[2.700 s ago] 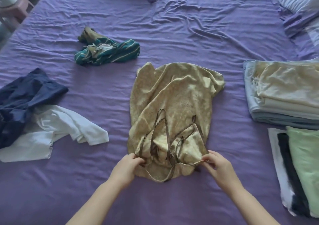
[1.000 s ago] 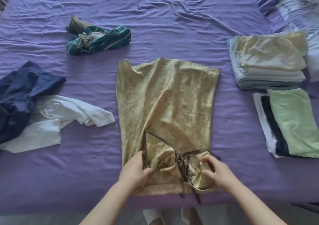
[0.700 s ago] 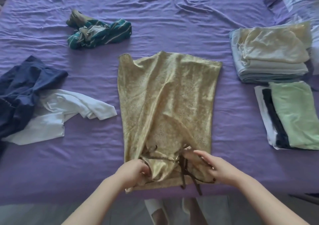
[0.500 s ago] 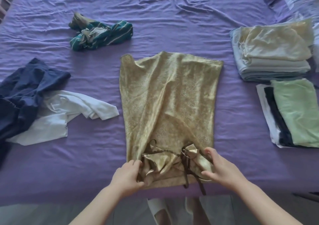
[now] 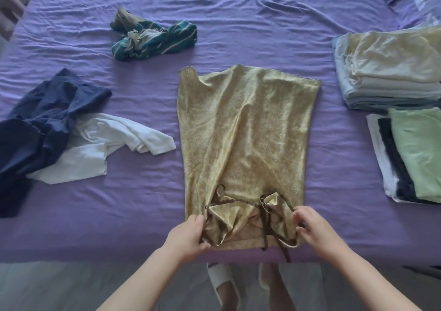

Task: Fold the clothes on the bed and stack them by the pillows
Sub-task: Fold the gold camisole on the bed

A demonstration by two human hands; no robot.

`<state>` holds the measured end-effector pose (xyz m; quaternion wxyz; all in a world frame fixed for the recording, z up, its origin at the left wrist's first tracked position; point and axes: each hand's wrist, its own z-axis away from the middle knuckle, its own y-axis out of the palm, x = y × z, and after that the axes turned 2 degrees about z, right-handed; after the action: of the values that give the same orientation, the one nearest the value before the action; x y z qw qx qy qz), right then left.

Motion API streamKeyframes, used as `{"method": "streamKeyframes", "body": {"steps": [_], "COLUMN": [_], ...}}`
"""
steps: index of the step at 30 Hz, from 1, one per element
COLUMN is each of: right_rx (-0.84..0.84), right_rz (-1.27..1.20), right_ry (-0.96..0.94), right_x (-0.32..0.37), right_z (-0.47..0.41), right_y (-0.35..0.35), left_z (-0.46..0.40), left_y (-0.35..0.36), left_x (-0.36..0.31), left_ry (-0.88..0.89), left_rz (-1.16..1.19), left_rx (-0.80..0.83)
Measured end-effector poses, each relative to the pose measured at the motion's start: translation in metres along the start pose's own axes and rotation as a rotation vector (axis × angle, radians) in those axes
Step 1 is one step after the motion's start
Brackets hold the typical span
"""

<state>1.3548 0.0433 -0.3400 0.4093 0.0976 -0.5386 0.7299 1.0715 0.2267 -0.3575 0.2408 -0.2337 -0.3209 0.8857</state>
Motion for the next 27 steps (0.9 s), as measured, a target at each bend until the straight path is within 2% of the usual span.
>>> {"method": "streamKeyframes", "body": {"steps": [6,11,15,19,24,27], "right_rx": [0.168,0.192,0.269,0.176,-0.017,-0.037], "right_rz": [0.305,0.468,0.456,0.569,0.491,0.482], "right_ry": [-0.134,-0.169,-0.064,-0.068,-0.243,-0.418], "right_x": [0.003,0.000,-0.008,-0.003,0.023,0.037], "right_z": [0.002,0.012,0.017,0.024,0.035,0.040], "right_y": [0.010,0.012,0.011,0.008,0.003,-0.006], "left_z": [-0.005,-0.002,0.009,0.020,0.035,0.050], "left_y": [0.010,0.011,0.007,-0.003,-0.014,-0.020], "left_x": [-0.007,-0.006,-0.005,-0.007,-0.007,0.004], "left_ry": [0.050,0.048,0.087,0.104,0.149,0.179], "left_rz": [-0.116,0.045,0.206,0.250,0.129,-0.077], "left_rx": [-0.011,-0.016,-0.072,-0.043,0.052,0.066]}}
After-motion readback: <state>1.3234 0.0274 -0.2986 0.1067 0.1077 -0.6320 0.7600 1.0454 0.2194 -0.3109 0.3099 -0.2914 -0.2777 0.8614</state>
